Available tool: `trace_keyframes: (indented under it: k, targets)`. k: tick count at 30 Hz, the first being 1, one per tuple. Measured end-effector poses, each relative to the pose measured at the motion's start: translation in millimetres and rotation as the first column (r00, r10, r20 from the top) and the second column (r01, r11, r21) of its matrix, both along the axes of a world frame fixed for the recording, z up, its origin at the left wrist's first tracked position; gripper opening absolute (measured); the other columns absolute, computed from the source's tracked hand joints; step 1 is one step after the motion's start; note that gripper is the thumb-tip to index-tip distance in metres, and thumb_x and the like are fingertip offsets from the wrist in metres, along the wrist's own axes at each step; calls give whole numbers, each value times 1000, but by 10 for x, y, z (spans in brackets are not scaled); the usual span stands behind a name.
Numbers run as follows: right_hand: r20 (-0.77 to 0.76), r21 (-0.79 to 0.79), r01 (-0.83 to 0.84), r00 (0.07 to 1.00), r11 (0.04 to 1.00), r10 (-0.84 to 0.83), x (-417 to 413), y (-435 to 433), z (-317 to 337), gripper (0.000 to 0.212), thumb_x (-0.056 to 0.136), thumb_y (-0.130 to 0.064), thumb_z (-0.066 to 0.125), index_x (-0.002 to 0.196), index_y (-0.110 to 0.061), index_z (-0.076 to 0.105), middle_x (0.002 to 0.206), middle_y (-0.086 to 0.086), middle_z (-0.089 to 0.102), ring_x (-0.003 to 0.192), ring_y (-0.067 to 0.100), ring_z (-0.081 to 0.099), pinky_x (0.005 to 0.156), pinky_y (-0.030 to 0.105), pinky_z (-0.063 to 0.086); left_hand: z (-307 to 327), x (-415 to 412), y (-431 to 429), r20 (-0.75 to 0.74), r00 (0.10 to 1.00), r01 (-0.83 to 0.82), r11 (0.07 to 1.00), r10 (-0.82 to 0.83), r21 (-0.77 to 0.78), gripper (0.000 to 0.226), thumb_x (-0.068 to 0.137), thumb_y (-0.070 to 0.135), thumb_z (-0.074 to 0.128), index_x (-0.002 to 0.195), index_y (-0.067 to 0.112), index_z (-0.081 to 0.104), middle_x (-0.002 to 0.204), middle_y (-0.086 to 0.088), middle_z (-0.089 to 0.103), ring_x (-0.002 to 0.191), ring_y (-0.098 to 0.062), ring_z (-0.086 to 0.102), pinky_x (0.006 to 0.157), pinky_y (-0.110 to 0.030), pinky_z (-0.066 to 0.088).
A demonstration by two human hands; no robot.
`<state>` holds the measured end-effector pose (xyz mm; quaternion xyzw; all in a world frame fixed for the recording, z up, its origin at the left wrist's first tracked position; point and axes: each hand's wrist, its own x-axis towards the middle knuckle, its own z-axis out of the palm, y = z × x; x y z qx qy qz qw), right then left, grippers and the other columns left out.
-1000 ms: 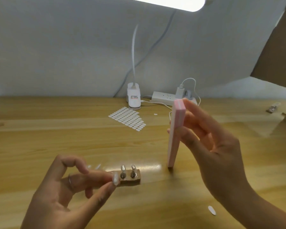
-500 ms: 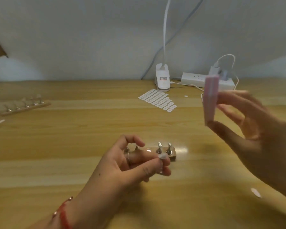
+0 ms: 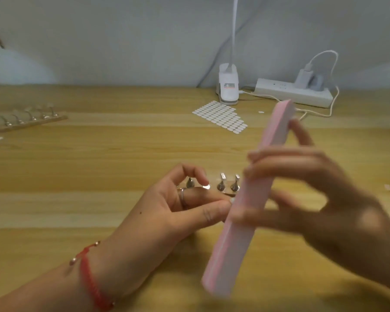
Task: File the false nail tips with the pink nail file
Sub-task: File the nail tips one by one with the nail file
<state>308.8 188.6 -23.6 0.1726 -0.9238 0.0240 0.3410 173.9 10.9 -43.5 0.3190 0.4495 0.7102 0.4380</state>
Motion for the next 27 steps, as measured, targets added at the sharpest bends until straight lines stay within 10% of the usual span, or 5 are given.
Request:
trace_keyframes:
  k: [9,13,17,21,27]
  targets:
    - [83,-199,-8,996,980,25,-36,-164,-3,26,93,-25,61,119,-27,60,115,-1,66,116,13,59,121,42,23,38,34,11,-57,995,-81,996,83,39,35,70,7,76,84,16,46,75,-8,73,69,-14,69,64,-15,51]
    - [-3,-124,77,997,989,-78,-35,30,132,39,91,0,64,114,-30,69,114,0,54,115,25,56,116,59,24,43,33,24,-70,992,-100,994,103,36,33,71,5,78,75,22,51,76,-9,73,70,-15,68,65,-16,50]
    - [136,-308,-39,987,951,85,-18,-218,2,25,93,-11,66,115,-20,61,116,-6,58,119,10,55,121,45,20,63,59,24,-53,996,-70,996,73,46,41,71,-2,75,82,14,40,67,0,69,62,-9,65,61,-14,50]
    - [18,-108,118,993,987,-116,-5,-24,216,30,95,-3,57,115,-23,69,113,4,55,115,27,57,115,61,26,93,41,26,-76,992,-95,994,98,45,41,71,0,77,80,17,41,65,1,69,62,-9,64,60,-13,49]
    - [62,-145,3,998,989,6,-11,-131,132,30,101,-9,53,117,-28,67,115,-1,59,117,18,55,118,56,23,131,70,39,-110,988,-101,992,109,78,44,70,3,79,80,14,37,66,2,69,61,-9,65,59,-12,49]
